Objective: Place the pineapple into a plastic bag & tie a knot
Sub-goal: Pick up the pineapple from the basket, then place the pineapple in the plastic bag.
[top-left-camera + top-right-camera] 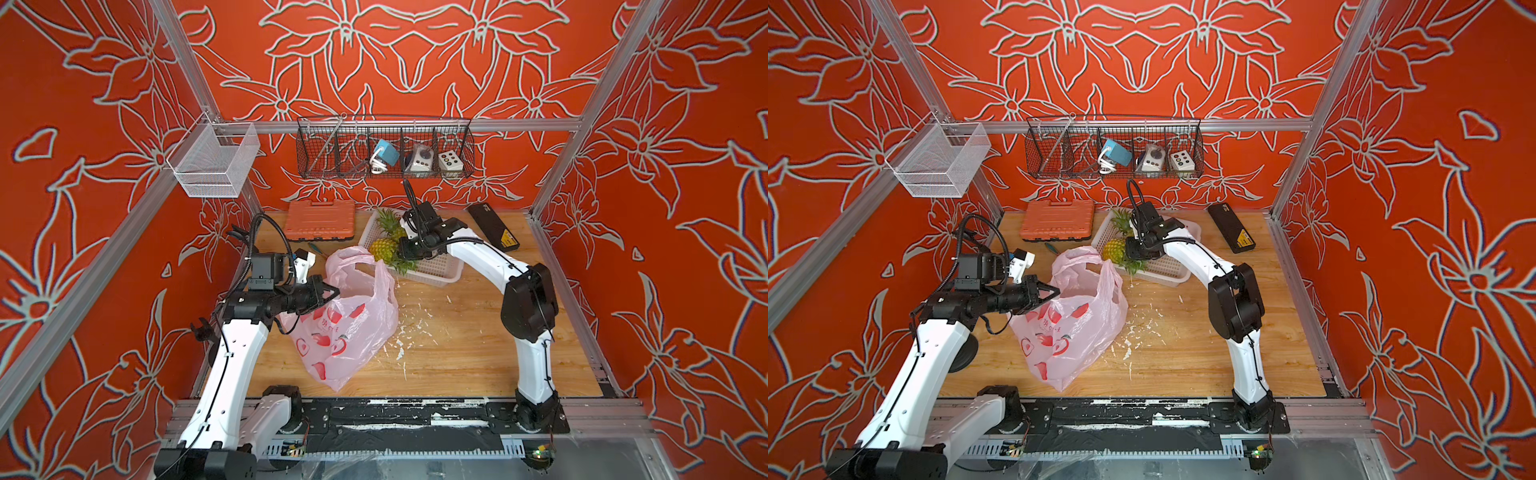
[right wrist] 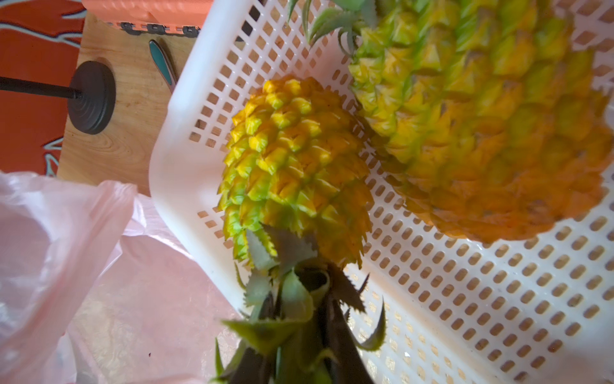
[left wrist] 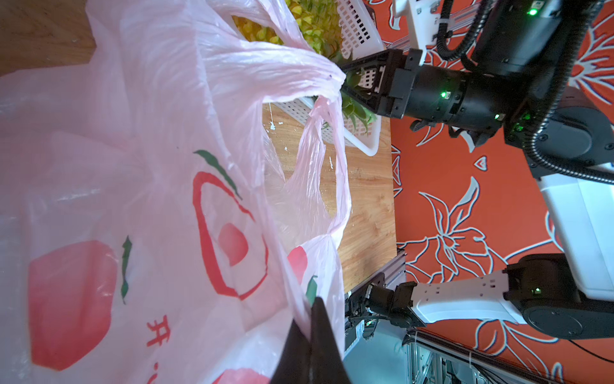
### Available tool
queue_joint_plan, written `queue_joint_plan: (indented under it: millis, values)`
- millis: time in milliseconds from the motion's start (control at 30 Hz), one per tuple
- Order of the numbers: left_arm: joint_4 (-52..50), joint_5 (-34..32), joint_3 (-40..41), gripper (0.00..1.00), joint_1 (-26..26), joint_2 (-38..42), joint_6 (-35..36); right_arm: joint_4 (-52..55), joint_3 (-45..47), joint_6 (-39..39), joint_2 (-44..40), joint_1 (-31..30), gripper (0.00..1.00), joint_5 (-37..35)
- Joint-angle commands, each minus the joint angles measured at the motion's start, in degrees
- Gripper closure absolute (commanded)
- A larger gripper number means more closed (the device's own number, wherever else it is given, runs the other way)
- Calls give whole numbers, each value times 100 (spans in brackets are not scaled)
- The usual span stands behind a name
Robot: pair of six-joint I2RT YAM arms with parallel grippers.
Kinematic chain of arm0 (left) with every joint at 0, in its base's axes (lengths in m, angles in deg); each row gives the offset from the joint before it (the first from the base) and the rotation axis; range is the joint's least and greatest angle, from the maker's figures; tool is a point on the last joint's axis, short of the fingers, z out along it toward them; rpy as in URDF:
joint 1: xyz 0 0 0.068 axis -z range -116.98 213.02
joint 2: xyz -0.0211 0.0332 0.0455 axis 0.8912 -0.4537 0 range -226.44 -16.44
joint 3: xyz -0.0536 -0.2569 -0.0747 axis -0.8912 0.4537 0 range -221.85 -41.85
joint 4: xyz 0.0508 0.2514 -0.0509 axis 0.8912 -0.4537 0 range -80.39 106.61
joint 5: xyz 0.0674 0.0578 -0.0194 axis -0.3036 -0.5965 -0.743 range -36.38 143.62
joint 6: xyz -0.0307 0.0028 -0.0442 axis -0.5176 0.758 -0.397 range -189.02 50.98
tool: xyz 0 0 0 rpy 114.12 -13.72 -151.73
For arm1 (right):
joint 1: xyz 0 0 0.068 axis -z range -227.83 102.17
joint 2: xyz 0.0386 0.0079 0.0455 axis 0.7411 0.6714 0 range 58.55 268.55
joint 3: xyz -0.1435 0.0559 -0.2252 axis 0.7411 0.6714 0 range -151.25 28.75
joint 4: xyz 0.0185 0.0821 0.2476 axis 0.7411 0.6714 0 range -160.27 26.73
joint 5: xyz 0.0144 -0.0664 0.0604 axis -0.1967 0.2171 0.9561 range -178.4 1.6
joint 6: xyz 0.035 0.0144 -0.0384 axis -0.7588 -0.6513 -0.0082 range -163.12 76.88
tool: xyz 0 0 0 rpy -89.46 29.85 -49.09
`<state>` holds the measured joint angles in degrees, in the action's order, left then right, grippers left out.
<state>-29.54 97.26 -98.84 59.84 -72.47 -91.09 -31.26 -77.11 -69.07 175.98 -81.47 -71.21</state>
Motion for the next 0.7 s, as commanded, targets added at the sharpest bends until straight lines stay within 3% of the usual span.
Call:
queue_joint_plan:
  millis: [0,167,300,667]
  values:
    - [95,74,-14,100,-26,-22,140,63,-185,284,-783,59,100,250]
    - [115,28,-118,100,-32,-323,179,667,-573,767,-1341,103,100,222]
    - [159,-4,-197,100,-23,-424,192,722,-328,830,-1945,128,100,154]
    - [273,57,-343,100,144,-600,198,334,735,527,-2912,-61,100,1296]
